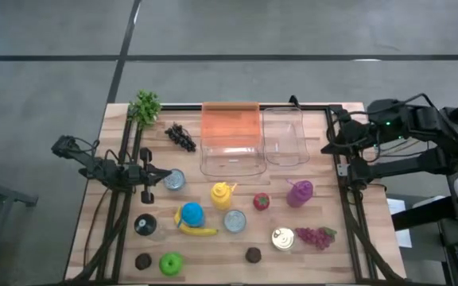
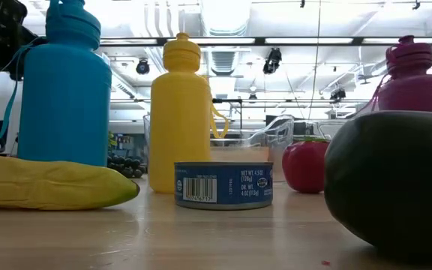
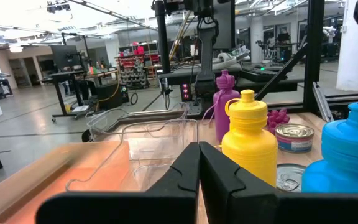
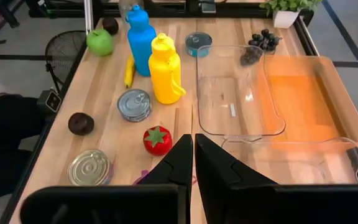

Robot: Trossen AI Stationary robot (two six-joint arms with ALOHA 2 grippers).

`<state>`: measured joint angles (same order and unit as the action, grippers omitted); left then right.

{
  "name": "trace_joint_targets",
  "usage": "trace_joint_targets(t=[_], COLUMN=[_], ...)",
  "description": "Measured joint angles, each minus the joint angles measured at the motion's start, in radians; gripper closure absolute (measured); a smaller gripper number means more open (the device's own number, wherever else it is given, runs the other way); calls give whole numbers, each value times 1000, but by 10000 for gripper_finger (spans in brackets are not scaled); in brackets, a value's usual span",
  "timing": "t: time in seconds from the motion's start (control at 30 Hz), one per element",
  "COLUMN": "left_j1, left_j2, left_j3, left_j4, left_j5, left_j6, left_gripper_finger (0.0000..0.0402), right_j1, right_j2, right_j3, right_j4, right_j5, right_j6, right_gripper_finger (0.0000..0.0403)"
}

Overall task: Pick & Place Food Item
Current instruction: Put the purple water bottle into the right transparent bin

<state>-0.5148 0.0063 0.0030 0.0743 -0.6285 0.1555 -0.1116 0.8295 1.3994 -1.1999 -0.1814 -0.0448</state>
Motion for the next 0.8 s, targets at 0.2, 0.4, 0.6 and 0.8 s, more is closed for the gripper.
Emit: trace_joint_targets(t=[0.2,0.4,0.6,0.8], left_j1=[0,0,0,0], left_j2=[0,0,0,0], left_j3=[0,0,1,5], left_j4=[0,0,4,4], left_j5=[0,0,0,0], left_j6=[0,0,0,0], left_gripper_finger=[391,391,391,391], right_j1=[0,0,0,0], right_j2=[11,52,114,182], right_j3=[-2,-4,-3,-3], right_j4=[7,14,14,10], right_j5=[-2,-2,-2,-2], right_j6=[24,55,77,120], right_gripper_finger=[390,390,390,390])
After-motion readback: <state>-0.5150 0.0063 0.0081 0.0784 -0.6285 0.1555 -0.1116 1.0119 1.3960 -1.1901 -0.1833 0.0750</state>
